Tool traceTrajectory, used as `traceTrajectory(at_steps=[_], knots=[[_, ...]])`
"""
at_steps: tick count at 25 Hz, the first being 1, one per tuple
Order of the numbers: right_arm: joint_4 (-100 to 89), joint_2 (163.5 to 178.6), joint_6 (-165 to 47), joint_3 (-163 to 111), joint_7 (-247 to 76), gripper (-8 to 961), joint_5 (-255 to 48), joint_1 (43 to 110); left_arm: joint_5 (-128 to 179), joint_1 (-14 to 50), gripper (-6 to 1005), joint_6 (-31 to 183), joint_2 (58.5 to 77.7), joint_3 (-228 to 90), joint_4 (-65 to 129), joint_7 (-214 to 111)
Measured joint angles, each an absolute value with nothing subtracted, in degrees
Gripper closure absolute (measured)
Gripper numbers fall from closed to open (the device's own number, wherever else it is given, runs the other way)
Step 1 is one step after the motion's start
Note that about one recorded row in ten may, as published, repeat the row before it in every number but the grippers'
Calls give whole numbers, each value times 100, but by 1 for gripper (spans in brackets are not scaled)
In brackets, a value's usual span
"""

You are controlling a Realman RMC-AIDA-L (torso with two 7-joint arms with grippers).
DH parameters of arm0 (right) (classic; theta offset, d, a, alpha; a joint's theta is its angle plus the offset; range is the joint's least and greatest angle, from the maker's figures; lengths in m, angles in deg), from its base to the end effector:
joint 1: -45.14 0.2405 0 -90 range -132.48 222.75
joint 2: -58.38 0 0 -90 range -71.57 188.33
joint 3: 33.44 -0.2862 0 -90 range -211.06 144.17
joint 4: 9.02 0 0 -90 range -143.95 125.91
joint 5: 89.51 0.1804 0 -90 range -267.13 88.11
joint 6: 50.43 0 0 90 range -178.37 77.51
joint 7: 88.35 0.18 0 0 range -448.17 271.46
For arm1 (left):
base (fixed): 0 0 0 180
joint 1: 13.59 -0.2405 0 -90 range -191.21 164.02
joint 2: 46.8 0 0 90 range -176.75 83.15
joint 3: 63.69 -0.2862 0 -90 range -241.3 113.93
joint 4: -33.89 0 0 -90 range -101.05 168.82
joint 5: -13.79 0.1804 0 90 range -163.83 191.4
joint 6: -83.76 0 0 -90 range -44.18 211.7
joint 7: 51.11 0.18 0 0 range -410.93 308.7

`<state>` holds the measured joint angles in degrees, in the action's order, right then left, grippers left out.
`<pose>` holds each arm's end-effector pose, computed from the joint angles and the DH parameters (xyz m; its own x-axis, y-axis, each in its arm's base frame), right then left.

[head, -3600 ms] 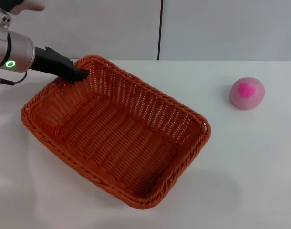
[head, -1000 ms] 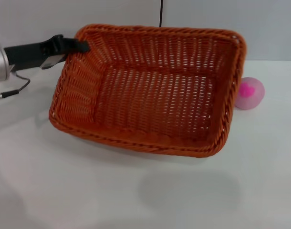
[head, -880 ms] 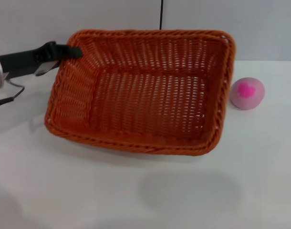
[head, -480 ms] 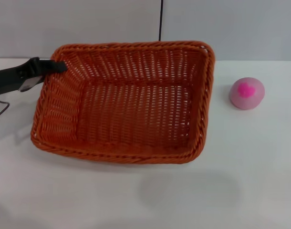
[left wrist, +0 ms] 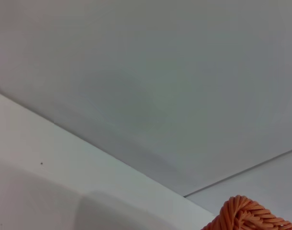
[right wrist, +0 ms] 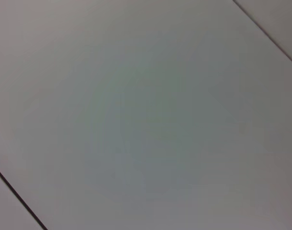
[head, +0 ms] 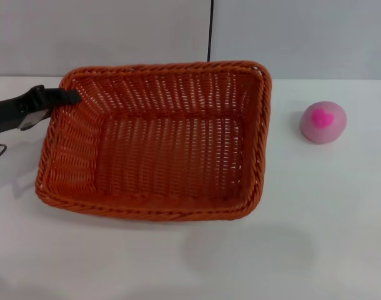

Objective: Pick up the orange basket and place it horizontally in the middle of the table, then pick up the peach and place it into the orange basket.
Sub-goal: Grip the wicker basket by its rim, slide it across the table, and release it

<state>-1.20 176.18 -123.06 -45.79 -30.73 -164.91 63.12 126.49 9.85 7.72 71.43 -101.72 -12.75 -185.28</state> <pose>0.4340 0.2948 0.0976 0.1227 0.2749 -0.9536 -0.9778 0.1978 -0.0687 -0.3129 0.3522 0.0026 0.0266 0.7581 0.6516 0.9844 -0.1332 0.1148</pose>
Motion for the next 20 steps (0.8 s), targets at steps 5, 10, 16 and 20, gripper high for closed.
traceTrajectory(at_steps=[5, 10, 16, 20], knots=[[-120, 17638, -12333, -4564, -3077, 305, -16489, 6302, 12560, 962, 770, 791, 7167, -10176, -1212, -18414], [-120, 17642, -12339, -4553, -3076, 307, -16489, 6331, 12479, 953, 761, 792, 7168, -10176, -1160, -18359], [-120, 17642, -12376, -4554, -3065, 309, -16489, 6368, 12400, 931, 750, 739, 7168, -10179, -1113, -18261], [-119, 17642, -12398, -4506, -3050, 310, -16489, 6378, 12321, 926, 743, 670, 7167, -10183, -1048, -18186]])
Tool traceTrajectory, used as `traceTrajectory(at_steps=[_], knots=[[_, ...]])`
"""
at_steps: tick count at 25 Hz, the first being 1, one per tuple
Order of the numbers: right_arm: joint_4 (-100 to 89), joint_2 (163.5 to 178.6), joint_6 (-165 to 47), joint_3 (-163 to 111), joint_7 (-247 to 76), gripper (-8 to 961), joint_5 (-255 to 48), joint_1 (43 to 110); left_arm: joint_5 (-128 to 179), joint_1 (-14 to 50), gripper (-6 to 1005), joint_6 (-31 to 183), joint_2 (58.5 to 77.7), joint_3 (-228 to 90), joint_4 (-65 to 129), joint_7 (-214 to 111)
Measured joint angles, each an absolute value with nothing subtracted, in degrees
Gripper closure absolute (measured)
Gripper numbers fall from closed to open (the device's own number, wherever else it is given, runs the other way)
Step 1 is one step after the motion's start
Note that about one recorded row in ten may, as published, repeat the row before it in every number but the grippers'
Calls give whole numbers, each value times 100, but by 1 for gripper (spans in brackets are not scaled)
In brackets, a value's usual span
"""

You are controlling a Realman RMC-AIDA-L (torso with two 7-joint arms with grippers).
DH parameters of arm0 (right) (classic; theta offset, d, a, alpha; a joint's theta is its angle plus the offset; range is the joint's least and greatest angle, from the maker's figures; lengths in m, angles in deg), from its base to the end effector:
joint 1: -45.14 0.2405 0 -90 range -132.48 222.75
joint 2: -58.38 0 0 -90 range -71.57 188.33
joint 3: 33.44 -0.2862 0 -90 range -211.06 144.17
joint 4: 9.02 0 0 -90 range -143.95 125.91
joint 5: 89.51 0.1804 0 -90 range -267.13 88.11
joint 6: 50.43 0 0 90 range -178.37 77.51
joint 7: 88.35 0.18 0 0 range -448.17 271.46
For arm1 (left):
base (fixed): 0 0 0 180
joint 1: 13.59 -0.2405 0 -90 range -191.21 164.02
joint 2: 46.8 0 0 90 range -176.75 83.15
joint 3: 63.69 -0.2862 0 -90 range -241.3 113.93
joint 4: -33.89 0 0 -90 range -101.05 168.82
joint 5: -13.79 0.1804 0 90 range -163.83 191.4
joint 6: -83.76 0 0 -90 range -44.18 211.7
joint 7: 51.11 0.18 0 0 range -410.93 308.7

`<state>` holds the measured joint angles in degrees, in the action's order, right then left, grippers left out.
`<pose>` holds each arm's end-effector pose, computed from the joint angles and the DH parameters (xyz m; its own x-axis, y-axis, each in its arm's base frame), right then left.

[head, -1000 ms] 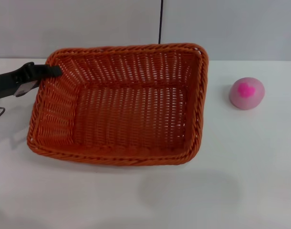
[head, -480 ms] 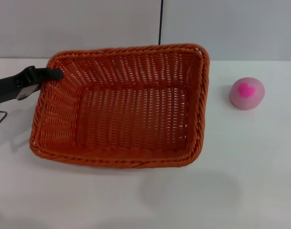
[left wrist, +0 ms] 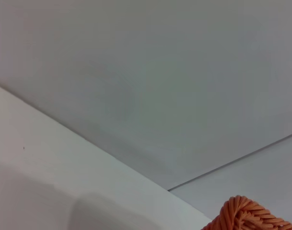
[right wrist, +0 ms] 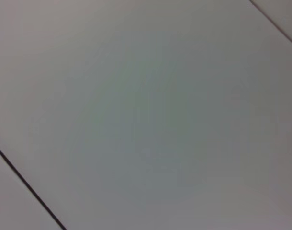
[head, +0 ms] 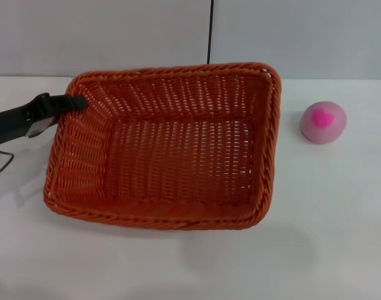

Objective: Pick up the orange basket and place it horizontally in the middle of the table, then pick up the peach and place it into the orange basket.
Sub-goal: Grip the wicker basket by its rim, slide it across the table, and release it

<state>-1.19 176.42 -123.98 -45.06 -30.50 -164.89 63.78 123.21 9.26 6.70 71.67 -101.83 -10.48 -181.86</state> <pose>0.4262 0.3006 0.0953 0.1149 0.2747 -0.9546 -0.9836 0.1661 -0.0706 -0.3092 0.3470 -0.0025 0.0250 0.7505 0.6604 0.9741 -0.1668 0.1527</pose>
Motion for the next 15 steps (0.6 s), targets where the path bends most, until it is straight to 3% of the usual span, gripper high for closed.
traceTrajectory(at_steps=[15], knots=[[-119, 17642, -12371, -4478, -3060, 315, -16490, 6386, 12234, 839, 715, 702, 7142, -10247, -711, -18038]])
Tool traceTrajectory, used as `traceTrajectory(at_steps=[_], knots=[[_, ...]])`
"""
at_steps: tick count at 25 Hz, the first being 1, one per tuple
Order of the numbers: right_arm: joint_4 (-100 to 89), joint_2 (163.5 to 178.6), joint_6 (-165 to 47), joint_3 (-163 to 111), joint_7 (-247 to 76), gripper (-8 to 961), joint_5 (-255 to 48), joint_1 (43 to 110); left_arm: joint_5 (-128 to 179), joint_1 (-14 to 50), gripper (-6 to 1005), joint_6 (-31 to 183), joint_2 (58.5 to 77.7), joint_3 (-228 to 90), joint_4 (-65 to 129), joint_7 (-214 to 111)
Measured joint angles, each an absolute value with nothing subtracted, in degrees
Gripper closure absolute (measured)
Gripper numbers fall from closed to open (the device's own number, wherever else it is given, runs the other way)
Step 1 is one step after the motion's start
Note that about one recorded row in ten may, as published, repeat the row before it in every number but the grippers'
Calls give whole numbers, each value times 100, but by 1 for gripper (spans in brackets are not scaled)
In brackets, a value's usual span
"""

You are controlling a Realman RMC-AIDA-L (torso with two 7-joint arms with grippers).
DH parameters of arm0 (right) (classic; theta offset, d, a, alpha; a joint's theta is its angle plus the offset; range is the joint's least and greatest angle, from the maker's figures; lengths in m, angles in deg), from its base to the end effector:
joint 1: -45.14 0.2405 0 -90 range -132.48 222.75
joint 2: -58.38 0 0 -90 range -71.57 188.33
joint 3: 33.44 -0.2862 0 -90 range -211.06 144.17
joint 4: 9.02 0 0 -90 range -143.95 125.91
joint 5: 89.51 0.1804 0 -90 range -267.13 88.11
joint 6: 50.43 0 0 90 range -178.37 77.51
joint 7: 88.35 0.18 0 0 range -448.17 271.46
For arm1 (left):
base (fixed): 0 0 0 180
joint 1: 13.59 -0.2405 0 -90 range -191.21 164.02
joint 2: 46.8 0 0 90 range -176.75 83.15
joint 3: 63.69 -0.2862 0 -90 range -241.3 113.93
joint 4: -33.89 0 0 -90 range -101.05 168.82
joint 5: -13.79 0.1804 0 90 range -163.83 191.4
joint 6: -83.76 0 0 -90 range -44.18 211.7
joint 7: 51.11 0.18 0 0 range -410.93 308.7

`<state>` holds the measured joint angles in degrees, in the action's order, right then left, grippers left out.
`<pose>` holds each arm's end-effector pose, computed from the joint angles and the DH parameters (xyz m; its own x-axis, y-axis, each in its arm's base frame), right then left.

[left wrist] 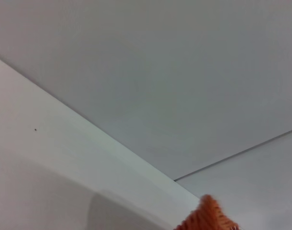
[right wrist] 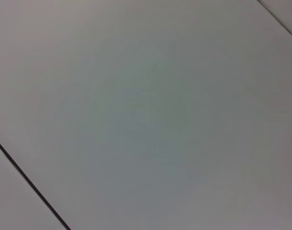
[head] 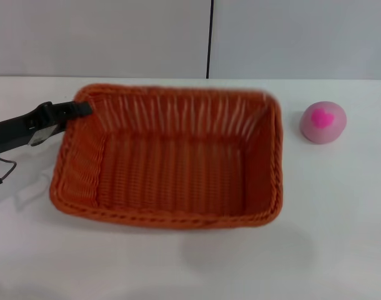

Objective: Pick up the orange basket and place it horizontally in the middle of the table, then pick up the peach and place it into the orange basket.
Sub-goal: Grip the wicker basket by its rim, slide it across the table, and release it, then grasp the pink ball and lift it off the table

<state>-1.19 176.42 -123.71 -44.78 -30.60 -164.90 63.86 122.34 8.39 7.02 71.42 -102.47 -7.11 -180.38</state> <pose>0.4260 0.3015 0.0942 0.1167 0.2684 -0.9562 -0.9833 0.1663 -0.0733 -0.3175 0.3376 -0.0119 -0.0068 0.7648 0.6443 0.9745 -0.1393 0.1757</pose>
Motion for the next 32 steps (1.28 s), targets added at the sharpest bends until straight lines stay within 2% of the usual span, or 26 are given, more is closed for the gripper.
traceTrajectory(at_steps=[1, 11, 17, 21, 26, 32], knots=[[-119, 17642, -12372, -4478, -3060, 315, -16490, 6384, 12233, 840, 713, 703, 7138, -10244, -695, -18033], [-106, 17648, -12412, -4274, -3043, 319, -16492, 6352, 12185, 871, 464, 554, 7095, -10150, -826, -17893], [184, 17556, -12436, -3485, -2938, 321, -16493, 6380, 11656, 986, 433, 304, 6929, -9648, -826, -17127], [684, 17497, -12447, -2661, -2490, 322, -16493, 6373, 10921, 942, 432, 265, 6957, -9350, -775, -16147], [1515, 17207, -12619, -1127, -1578, 324, -16622, 6300, 10323, 875, 431, 234, 7097, -9327, -678, -15147], [2655, 16682, -13399, -661, 268, 326, -18409, 6579, 10034, 917, 433, 102, 7133, -9367, -198, -14309]])
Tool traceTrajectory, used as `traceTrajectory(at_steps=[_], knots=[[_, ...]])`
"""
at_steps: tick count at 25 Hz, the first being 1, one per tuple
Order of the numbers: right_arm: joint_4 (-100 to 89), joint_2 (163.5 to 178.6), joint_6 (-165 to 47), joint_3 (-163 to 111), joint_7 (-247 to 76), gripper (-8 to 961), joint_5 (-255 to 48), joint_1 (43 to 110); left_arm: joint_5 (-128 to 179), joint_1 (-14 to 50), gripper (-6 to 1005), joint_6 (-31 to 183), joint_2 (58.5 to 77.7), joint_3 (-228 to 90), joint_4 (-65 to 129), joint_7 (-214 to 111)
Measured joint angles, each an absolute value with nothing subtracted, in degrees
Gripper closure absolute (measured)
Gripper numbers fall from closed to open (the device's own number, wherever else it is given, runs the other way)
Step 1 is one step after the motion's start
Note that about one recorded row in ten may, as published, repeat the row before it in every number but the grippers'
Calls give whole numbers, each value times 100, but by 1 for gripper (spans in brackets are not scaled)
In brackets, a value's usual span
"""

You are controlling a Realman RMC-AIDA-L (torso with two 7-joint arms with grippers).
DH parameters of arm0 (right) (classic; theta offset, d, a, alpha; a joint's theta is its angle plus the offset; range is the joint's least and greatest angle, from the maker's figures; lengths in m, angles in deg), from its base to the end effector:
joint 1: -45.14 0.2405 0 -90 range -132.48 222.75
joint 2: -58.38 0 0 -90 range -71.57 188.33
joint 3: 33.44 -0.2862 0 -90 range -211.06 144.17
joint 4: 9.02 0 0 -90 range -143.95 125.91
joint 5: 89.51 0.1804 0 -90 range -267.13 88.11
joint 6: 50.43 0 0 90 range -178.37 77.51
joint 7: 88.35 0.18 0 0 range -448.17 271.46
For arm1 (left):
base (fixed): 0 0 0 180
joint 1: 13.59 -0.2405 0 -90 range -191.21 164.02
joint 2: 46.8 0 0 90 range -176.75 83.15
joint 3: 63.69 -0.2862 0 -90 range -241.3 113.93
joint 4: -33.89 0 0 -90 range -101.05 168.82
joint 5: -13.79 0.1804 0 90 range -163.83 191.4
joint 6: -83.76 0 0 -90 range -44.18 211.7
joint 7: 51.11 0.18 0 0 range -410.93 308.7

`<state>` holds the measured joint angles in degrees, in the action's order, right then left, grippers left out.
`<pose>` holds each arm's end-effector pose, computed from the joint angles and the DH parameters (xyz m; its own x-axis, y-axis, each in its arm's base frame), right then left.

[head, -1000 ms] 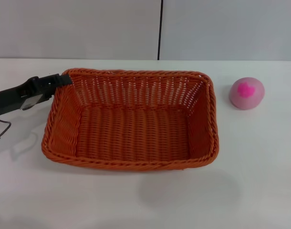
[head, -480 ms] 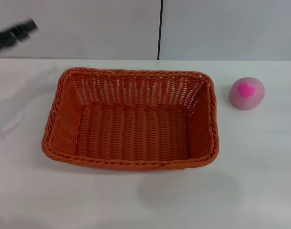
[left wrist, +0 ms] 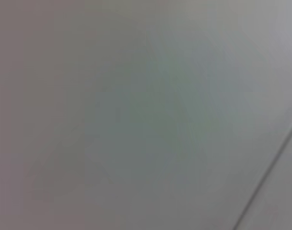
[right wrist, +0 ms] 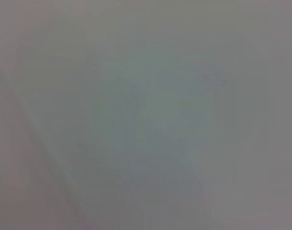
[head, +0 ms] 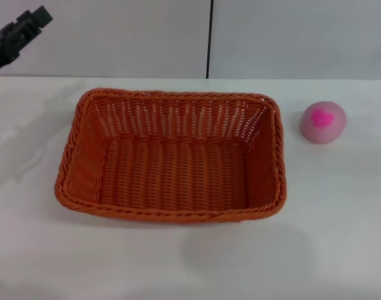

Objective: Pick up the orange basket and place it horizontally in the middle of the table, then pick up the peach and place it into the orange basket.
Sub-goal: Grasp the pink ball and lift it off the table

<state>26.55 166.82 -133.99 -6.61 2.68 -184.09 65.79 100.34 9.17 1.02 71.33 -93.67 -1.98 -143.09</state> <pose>0.3374 0.3478 0.1083 0.4505 -0.3005 -0.8407 -0.8327 -0.4811 -0.2743 -0.2865 0.3568 0.0500 0.2652 0.2770 0.9236 0.8421 -0.5331 -0.0819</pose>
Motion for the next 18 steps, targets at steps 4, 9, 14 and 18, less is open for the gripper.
traceTrajectory(at_steps=[4, 9, 14, 18], knots=[[3327, 16435, -13954, -673, 1390, 327, -19932, 7060, 9887, 949, 437, -57, 7142, -9367, 93, -13848], [3182, 16219, -14150, -592, 1962, 329, -21603, 7919, 9353, 989, 441, -876, 7167, -9341, 742, -12238], [2803, 16295, -13648, -577, 1958, 330, -22432, 8440, 8905, 925, 443, -1248, 7163, -9320, 1129, -11494], [2396, 16349, -13130, -278, 1914, 332, -22588, 8716, 8618, 805, 443, -1449, 7143, -9301, 1268, -11149]])
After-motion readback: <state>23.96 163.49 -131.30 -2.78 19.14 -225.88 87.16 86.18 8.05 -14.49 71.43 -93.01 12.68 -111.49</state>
